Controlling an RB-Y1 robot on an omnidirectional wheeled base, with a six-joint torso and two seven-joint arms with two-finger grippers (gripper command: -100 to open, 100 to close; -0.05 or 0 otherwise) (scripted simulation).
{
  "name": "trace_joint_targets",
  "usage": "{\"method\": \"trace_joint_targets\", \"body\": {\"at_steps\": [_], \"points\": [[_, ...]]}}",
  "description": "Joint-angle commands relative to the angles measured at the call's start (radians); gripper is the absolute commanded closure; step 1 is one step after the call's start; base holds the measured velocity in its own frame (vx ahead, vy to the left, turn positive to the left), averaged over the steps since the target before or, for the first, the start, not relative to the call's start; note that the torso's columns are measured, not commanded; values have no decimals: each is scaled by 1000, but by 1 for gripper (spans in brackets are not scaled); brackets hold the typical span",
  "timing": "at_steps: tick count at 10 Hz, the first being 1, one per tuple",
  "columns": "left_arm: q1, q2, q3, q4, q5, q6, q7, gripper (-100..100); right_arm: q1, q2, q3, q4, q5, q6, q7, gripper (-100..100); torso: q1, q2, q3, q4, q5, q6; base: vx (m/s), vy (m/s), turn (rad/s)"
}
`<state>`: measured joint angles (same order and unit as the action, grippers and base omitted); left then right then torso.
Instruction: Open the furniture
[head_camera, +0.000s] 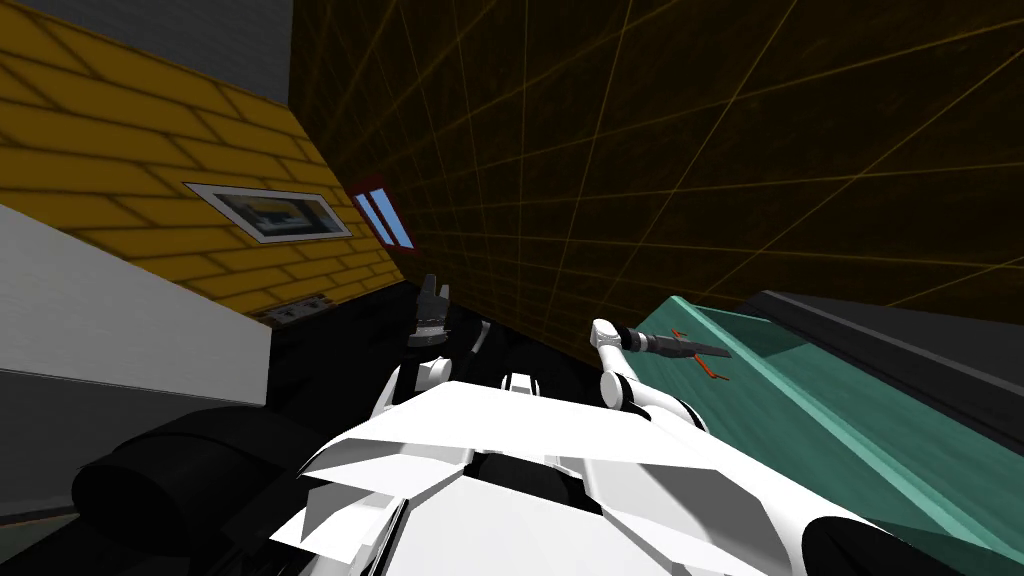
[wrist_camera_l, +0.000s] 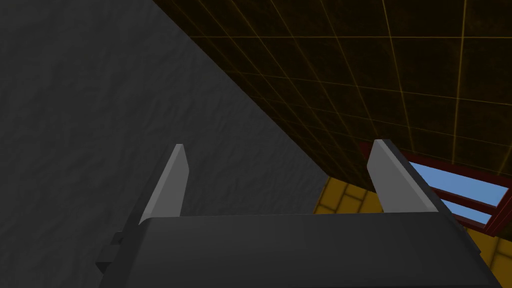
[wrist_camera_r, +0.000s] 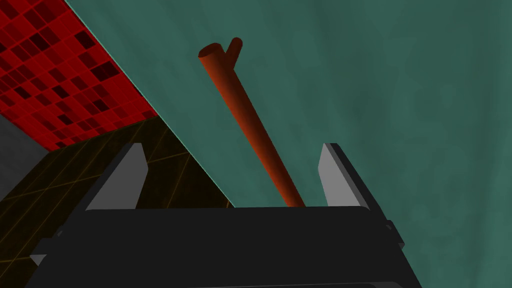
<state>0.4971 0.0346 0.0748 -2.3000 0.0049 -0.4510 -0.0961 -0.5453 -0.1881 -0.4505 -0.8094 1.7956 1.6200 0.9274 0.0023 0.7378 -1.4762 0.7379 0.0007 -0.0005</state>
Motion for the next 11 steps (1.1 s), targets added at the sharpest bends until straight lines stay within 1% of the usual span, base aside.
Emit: {"method": "trace_joint_targets", "body": {"at_steps": [1, 4, 5, 6, 11], "points": [[0, 0, 0, 0, 0, 0, 0, 0, -41, 20, -20, -5, 29, 60, 47, -100, -2, 1, 0, 0, -1, 1, -106, -105, 196], [0, 0, 0, 0, 0, 0, 0, 0, -89, 42, -43, -14, 61, 125, 103, -100, 1, 1, 0, 3, 4, -1, -111, -106, 224], [0, 0, 0, 0, 0, 0, 0, 0, -63, 50, -38, -37, 53, 106, 103, -100, 3, 3, 1, 4, 6, 0, -48, -58, 51], [0, 0, 0, 0, 0, 0, 0, 0, -64, 52, -39, -39, 54, 109, 110, 0, 7, 1, 0, 3, 5, 2, -4, -16, 0], [0, 0, 0, 0, 0, 0, 0, 0, -60, 56, -41, -35, 49, 105, 110, 0, 0, 3, 1, 2, 2, 1, 0, -2, 1]]}}
